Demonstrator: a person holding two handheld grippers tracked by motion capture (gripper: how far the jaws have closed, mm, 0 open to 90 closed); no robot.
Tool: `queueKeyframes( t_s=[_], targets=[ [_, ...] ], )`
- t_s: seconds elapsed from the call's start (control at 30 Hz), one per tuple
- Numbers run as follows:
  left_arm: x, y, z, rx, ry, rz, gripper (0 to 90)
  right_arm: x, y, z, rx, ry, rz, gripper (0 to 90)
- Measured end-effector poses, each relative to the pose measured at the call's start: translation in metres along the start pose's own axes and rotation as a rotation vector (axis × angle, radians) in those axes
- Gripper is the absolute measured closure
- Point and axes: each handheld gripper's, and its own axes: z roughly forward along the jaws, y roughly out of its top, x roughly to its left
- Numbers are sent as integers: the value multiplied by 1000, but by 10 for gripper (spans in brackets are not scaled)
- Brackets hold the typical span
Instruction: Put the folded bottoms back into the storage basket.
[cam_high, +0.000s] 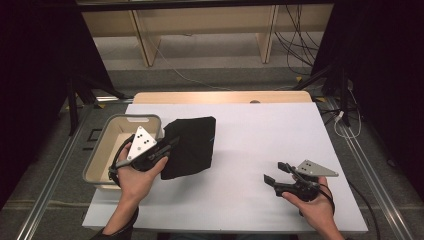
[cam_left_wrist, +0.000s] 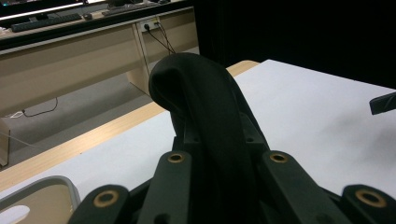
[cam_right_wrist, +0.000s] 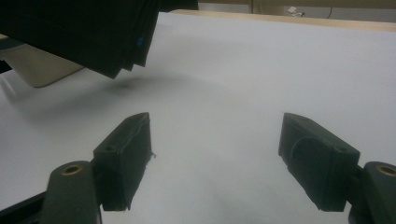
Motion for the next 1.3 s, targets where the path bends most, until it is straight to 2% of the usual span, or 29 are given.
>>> queueKeyframes(
  t_s=[1.3],
  targets=[
    [16, 6, -15, -30, 51, -18, 787, 0, 0, 0, -2, -2, -2, 263]
  ],
)
